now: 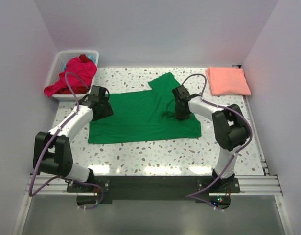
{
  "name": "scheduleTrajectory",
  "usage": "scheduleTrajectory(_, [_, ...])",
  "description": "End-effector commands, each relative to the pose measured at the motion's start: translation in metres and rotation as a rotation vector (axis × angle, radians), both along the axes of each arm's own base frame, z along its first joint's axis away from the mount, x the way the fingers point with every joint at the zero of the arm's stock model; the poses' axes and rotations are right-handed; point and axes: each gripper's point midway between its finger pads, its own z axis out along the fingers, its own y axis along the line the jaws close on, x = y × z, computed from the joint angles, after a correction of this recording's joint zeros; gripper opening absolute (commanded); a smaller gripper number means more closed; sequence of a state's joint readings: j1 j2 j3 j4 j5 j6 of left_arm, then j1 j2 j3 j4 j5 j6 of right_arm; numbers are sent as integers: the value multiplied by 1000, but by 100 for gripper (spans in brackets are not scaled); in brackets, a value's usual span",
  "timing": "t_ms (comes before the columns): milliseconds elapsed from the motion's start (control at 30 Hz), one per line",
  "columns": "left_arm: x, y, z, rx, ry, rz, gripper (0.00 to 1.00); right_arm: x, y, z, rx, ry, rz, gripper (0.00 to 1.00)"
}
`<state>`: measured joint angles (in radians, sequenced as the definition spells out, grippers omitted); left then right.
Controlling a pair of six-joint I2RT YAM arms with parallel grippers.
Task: Fold and stack the t-shirts
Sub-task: Fold the tshirt
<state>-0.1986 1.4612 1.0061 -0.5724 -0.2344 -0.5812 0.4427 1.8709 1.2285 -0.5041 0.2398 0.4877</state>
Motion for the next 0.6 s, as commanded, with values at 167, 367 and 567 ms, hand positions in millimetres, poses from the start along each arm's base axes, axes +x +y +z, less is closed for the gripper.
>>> scheduleTrajectory(167, [27,-6,15,3,-66,-74,65,51,21,15,2,-109,30,31])
scheduleTrajectory(367, [30,-5,14,12,-63,-75,65,77,26,34,-9,-189,16,30])
scheduleTrajectory(567, [30,-7,6,4,-45,-76,65,89,30,33,-21,-208,26,30])
